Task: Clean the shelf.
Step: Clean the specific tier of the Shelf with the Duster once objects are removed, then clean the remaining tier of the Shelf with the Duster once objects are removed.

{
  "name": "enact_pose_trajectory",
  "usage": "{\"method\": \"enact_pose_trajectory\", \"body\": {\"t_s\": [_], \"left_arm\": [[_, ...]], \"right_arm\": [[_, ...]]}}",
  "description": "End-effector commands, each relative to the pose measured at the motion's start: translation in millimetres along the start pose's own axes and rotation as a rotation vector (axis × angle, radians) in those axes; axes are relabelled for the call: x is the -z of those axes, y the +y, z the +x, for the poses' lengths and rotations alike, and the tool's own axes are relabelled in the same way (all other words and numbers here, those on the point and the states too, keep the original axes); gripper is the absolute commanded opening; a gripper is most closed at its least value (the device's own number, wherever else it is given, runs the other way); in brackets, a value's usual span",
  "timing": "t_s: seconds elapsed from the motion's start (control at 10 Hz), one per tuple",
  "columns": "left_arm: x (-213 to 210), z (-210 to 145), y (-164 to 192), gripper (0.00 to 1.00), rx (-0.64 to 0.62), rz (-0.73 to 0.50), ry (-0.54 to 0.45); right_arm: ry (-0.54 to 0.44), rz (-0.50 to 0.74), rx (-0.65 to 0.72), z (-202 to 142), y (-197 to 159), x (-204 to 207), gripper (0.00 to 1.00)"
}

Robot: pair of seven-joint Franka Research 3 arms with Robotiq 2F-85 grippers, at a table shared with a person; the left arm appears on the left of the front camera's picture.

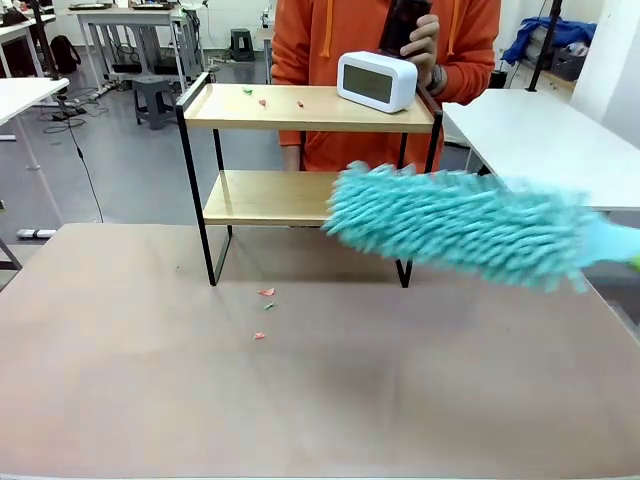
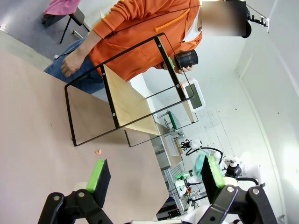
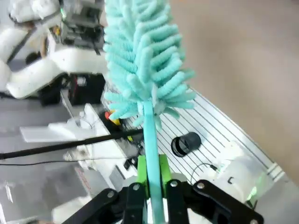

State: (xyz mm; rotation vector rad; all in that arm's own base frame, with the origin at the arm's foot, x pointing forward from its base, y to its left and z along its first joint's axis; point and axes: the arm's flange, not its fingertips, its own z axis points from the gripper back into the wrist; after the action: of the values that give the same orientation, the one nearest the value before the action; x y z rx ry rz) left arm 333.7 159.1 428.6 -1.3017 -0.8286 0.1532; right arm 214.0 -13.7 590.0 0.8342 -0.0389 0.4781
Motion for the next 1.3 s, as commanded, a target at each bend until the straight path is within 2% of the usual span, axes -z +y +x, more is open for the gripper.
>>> {"method": "enact_pose_trajectory", "body": {"t_s": [0.0,0.1,0.2,0.3,0.4,1.2], "left_arm": [[0.3,-0.5,-0.6,1.0,0.019,-0.014,0.002],[0.3,-0.5,-0.6,1.0,0.019,-0.014,0.002],[0.3,-0.5,-0.6,1.0,0.019,-0.014,0.002],[0.3,-0.5,-0.6,1.0,0.019,-0.014,0.002],[0.3,-0.5,-0.6,1.0,0.019,-0.014,0.002],[0.3,-0.5,-0.6,1.0,0.019,-0.014,0.002]], "right_arm": [[-0.302,0.04,0.151,-75.4,-61.1,-57.7,0.14],[-0.374,0.016,0.281,-96.5,-90.0,-67.6,0.14],[-0.406,0.046,0.324,-102.2,-110.9,-65.3,0.14],[-0.45,-0.011,0.415,-89.3,-126.8,-52.5,0.14],[-0.373,0.032,0.301,-128.6,-90.1,-75.5,0.14],[-0.373,0.032,0.301,-128.6,-90.1,-75.5,0.14]]}}
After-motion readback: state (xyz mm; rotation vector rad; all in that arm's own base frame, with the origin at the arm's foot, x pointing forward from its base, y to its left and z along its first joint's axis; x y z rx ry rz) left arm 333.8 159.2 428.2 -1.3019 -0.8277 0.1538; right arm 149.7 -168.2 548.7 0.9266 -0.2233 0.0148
